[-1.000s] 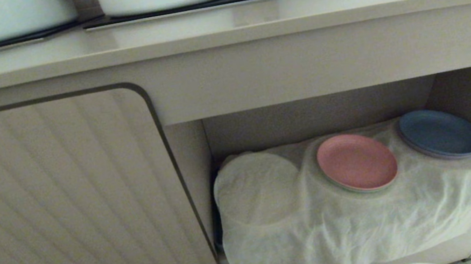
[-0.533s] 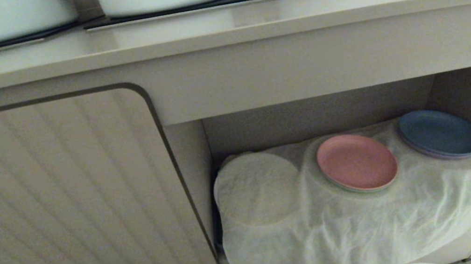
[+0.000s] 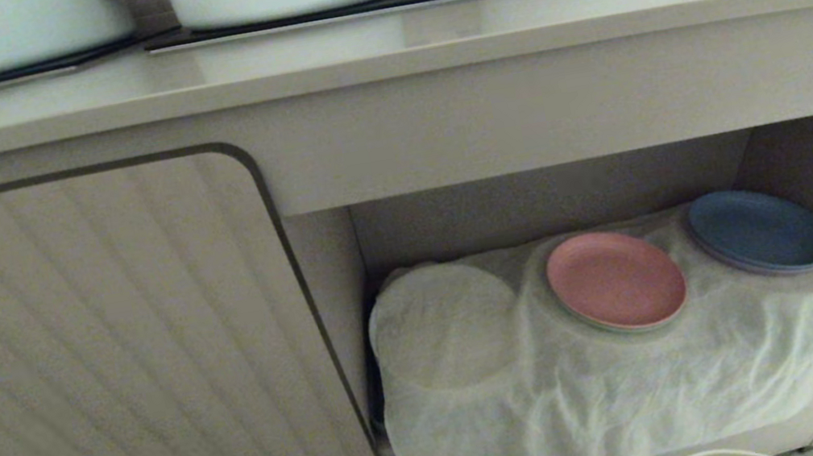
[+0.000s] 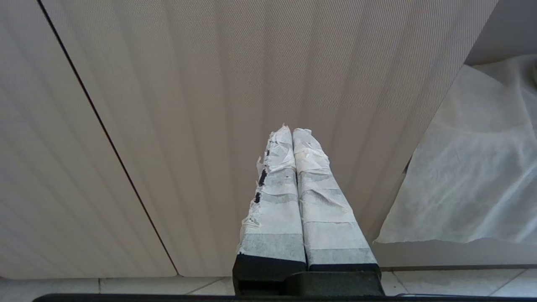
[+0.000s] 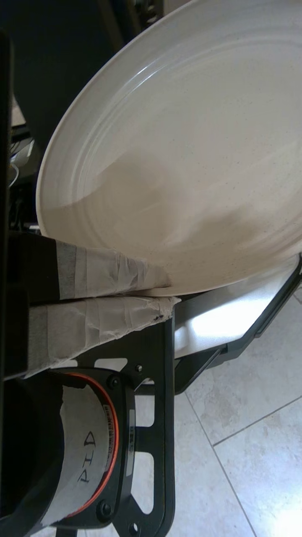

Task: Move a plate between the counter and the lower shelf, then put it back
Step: Put the plate in the cupboard

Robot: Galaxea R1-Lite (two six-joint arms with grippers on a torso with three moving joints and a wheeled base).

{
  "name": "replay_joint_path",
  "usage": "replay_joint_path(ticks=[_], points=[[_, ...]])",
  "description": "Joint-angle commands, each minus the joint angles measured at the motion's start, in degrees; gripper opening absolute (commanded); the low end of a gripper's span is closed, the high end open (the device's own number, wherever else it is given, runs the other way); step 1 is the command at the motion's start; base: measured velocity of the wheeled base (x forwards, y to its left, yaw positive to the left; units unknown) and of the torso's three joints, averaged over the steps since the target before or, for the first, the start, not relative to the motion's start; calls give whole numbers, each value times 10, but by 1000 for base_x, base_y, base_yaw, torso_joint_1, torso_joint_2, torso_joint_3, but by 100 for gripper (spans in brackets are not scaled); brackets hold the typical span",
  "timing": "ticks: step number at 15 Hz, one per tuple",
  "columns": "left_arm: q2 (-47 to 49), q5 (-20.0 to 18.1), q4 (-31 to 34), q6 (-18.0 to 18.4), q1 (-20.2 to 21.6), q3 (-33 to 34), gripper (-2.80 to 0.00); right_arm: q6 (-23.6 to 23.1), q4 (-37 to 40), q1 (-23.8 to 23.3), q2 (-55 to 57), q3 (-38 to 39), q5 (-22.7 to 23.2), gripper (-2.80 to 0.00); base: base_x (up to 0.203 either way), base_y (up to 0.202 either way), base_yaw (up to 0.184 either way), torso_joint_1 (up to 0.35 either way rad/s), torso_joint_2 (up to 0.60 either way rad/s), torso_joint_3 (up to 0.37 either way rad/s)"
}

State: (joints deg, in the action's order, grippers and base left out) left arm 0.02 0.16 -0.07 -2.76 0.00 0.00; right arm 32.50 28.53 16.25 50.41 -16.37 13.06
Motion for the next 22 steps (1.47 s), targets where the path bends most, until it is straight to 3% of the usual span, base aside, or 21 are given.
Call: replay_joint_path(ticks=[1,14,22], points=[[0,0,0,-1,0,0,-280,3,-1,0,2,1,0,-280,0,0,0,0,0,0],[0,0,0,-1,0,0,-280,1,-35,0,37,-9,-4,-280,0,0,0,0,0,0],[0,0,0,-1,0,0,-280,1,-73,-1,113,-65,-7,-280,0,0,0,0,0,0]])
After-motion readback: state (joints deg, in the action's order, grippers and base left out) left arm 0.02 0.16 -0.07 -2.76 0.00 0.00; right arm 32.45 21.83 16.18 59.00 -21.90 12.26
